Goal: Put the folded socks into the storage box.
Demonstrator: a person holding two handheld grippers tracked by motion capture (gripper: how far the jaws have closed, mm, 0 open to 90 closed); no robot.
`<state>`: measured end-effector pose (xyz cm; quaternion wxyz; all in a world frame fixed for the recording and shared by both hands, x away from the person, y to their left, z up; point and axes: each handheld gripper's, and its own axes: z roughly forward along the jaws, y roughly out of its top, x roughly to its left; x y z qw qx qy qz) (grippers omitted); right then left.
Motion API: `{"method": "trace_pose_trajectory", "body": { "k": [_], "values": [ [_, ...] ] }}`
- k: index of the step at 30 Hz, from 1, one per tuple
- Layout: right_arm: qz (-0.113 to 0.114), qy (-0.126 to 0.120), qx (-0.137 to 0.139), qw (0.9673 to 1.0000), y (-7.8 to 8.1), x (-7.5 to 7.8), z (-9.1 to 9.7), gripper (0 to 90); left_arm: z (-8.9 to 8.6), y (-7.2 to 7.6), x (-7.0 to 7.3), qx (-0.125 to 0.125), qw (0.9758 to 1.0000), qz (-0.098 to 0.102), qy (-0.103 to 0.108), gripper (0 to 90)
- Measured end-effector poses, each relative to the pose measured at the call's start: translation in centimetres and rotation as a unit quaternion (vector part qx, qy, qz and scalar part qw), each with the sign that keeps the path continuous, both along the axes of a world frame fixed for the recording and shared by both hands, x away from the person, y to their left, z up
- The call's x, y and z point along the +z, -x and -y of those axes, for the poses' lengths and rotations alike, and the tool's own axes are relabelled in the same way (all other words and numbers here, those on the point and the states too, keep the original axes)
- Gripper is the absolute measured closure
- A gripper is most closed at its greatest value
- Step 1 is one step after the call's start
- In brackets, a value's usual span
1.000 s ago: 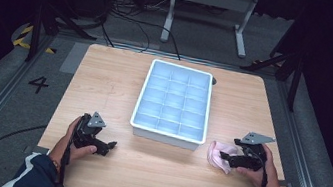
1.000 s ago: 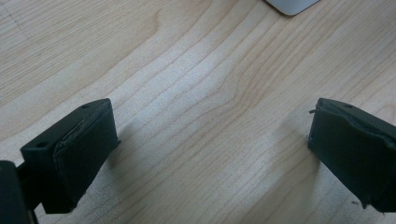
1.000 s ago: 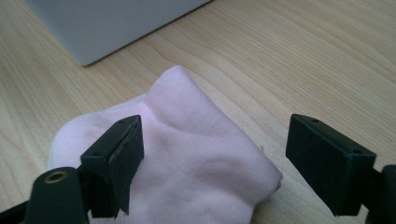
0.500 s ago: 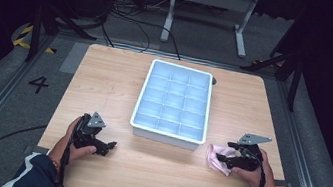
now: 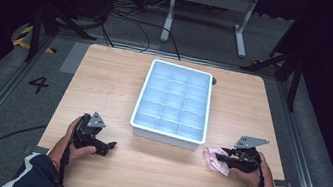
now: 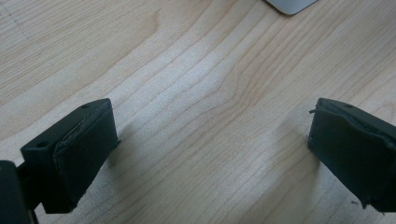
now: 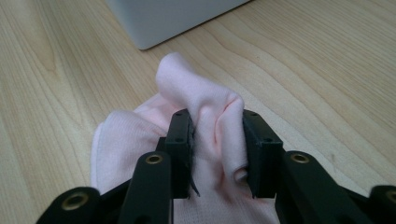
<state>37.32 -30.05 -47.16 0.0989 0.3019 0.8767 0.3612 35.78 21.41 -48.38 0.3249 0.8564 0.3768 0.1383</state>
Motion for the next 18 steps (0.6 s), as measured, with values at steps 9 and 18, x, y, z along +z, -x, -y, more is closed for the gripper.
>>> {"method": "trace_pose_trajectory", "body": {
  "k": [9,18],
  "values": [
    [0.011,0.007,0.003,0.9999,0.33,0.21,-0.16,72.9,-0.06,0.12,-0.01,0.0,1.0,0.001,0.001,1.8],
    [0.026,0.007,0.009,0.9996,0.8,0.84,0.12,74.2,-0.1,0.16,-0.02,-0.001,1.0,-0.001,0.002,1.7]
  ]
}}
